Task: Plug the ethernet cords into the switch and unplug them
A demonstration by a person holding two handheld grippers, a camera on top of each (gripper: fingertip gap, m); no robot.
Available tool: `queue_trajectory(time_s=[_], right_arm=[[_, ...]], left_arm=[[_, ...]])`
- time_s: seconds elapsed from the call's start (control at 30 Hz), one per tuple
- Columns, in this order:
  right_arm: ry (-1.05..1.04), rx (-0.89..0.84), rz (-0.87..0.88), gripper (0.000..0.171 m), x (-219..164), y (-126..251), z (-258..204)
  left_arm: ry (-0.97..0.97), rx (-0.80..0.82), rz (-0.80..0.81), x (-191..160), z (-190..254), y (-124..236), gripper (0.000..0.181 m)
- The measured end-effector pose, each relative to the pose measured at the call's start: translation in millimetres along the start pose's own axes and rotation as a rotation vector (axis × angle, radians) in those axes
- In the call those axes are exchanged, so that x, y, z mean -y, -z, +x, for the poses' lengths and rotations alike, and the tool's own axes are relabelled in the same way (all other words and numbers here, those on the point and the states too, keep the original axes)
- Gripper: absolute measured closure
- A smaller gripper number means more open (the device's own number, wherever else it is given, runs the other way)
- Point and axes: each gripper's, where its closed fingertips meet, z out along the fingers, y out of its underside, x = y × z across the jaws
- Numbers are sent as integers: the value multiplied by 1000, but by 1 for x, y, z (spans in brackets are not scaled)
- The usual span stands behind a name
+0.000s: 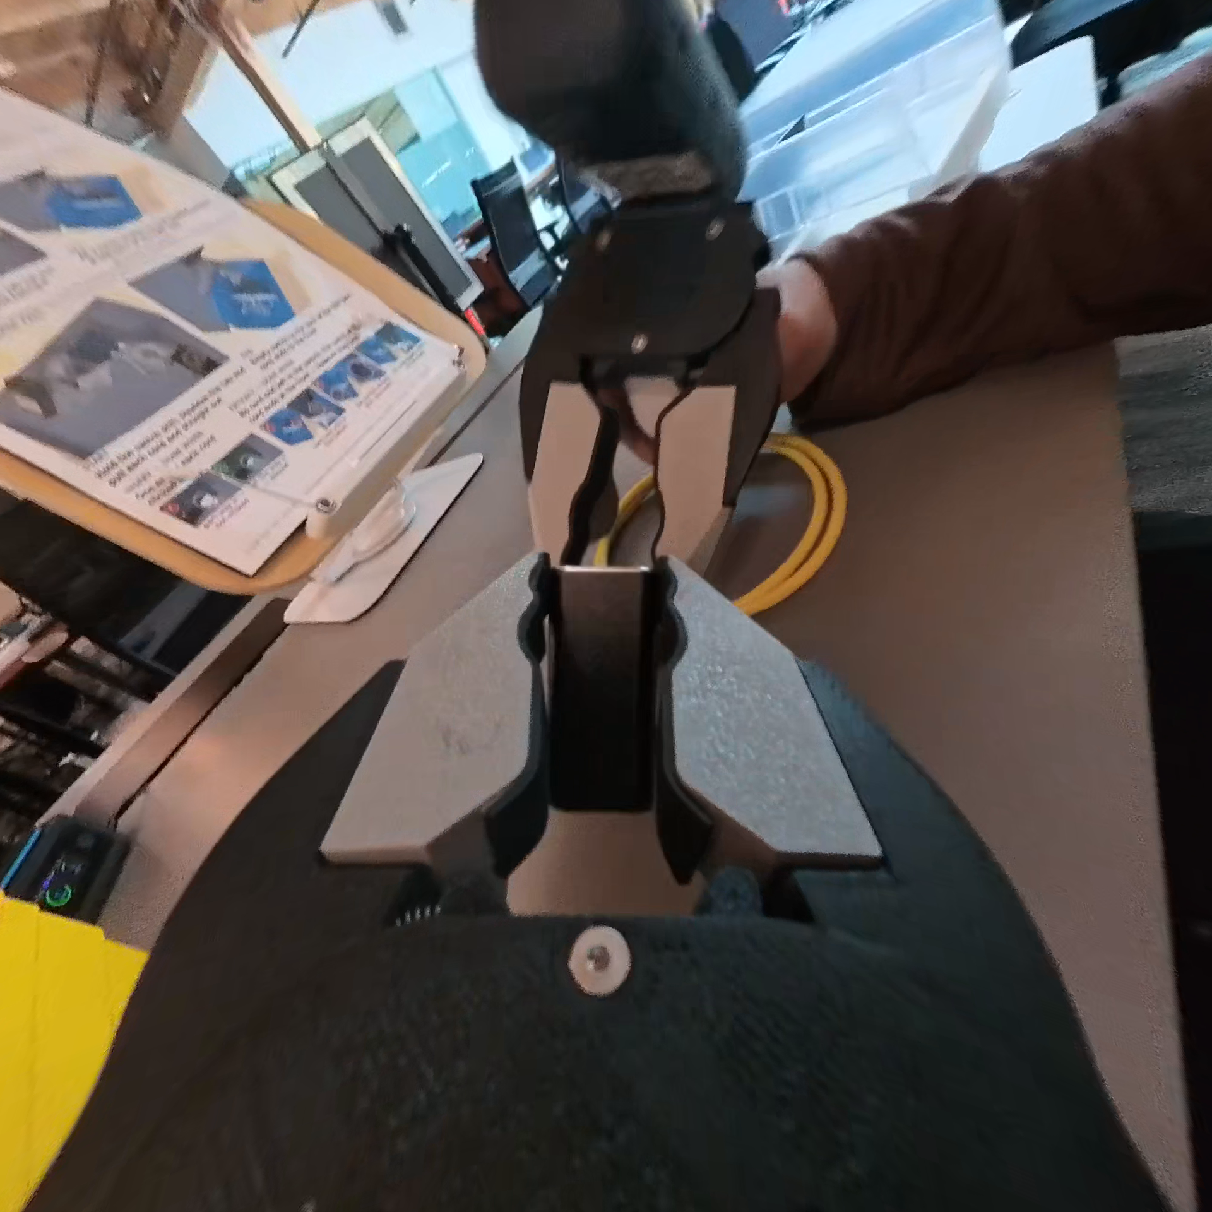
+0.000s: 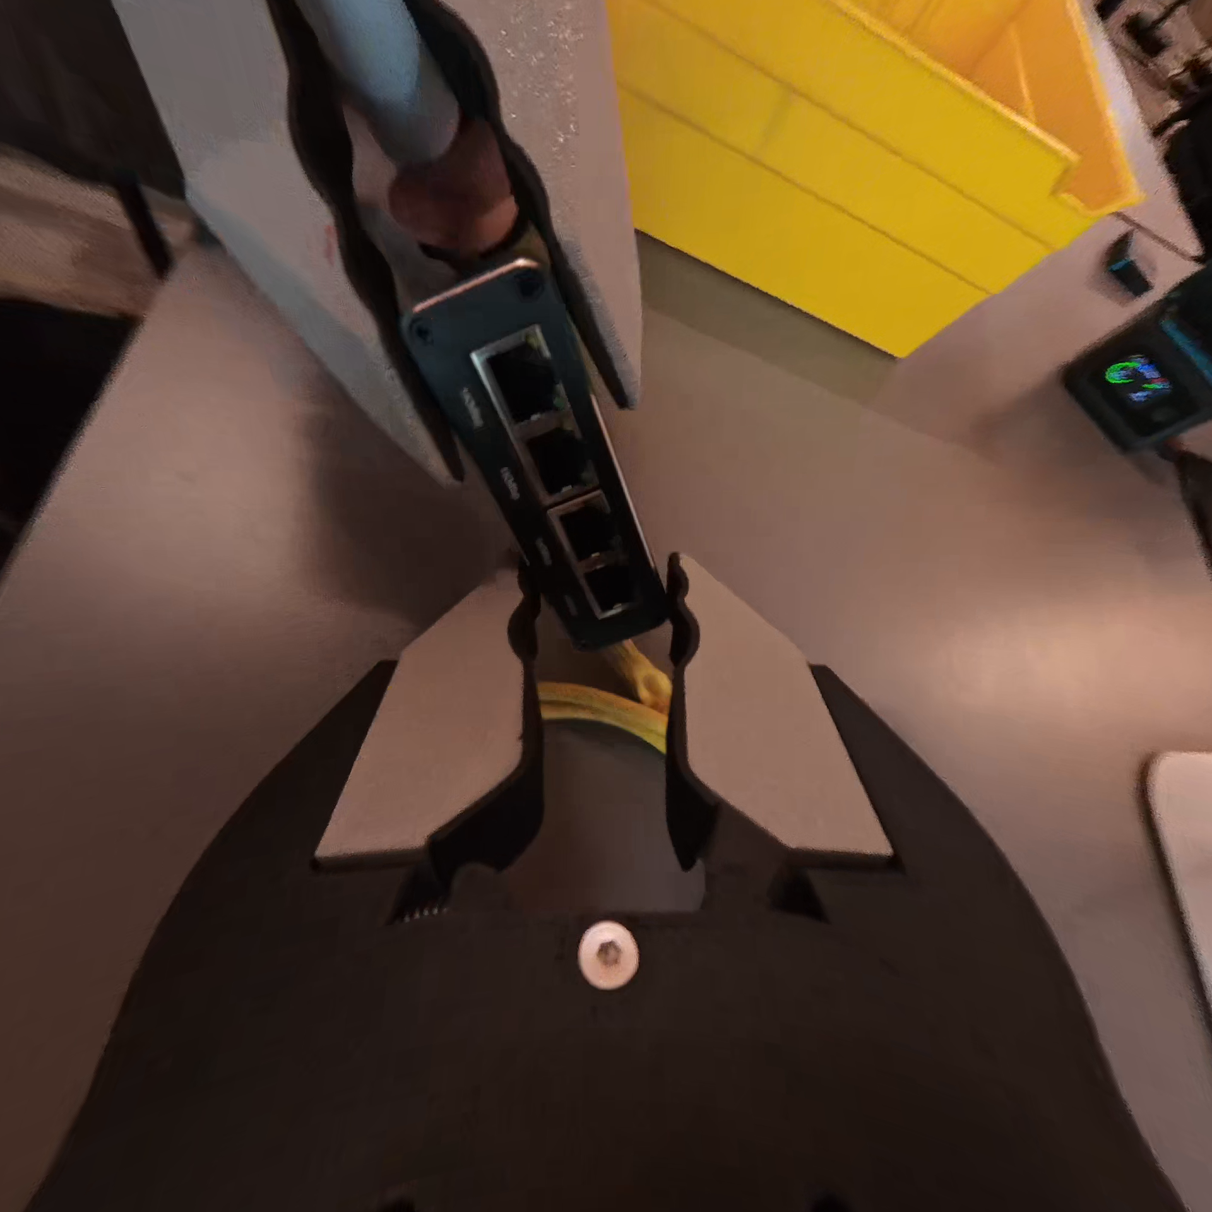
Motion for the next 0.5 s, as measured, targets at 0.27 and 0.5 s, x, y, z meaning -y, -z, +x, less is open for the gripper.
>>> queue_trajectory(time_s=[0.27, 0.5], right_arm=[[85, -87, -33, 142, -2, 11, 10], [182, -60, 128, 142, 21, 28, 1]], left_arm=[[16, 74, -203, -44, -20, -5, 135], [-56, 70, -17, -9, -13, 8, 143]])
